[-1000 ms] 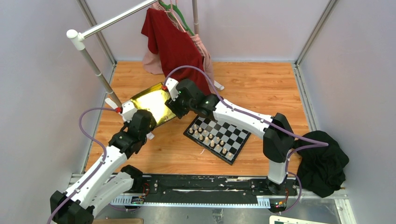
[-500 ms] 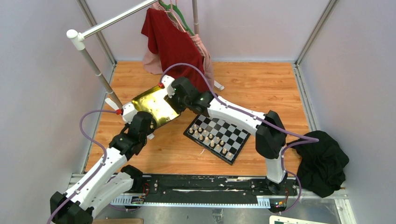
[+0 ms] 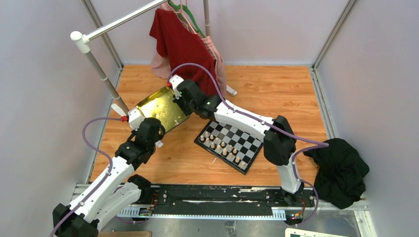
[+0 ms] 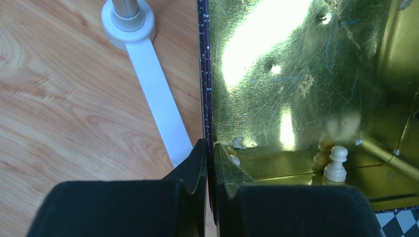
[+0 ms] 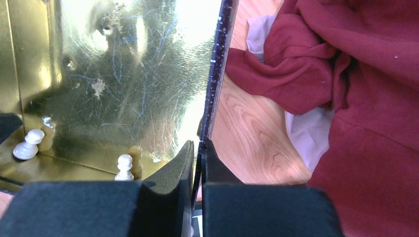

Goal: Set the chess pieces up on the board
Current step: Adjust the storage box.

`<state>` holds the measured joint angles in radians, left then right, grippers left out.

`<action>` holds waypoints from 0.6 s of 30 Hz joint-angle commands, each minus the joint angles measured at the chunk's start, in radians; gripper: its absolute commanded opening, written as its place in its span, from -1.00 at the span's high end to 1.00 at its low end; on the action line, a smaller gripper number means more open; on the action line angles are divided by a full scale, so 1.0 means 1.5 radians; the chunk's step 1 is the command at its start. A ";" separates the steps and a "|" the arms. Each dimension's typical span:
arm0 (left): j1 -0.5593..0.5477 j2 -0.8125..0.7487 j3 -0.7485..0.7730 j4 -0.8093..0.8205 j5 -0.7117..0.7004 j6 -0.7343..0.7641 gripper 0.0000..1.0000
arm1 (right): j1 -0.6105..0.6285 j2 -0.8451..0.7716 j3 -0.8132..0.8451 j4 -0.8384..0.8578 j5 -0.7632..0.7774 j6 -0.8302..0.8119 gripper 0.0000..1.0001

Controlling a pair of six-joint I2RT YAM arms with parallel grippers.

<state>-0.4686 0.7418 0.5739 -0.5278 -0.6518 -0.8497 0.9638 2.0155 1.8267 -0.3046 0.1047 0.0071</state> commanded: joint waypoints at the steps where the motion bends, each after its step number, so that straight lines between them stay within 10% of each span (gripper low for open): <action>1: -0.005 -0.003 0.017 0.011 0.017 0.049 0.75 | -0.009 0.012 0.016 -0.022 -0.016 -0.081 1.00; 11: -0.005 0.012 0.068 -0.047 0.028 0.078 -0.04 | -0.014 0.015 0.004 0.025 -0.027 -0.094 1.00; 18: -0.005 0.030 0.117 -0.116 0.056 0.088 -0.09 | -0.016 0.001 -0.028 0.056 -0.035 -0.102 1.00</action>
<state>-0.4774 0.7765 0.6907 -0.6308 -0.5838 -0.7425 0.9527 2.0361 1.8172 -0.2798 0.0761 -0.1246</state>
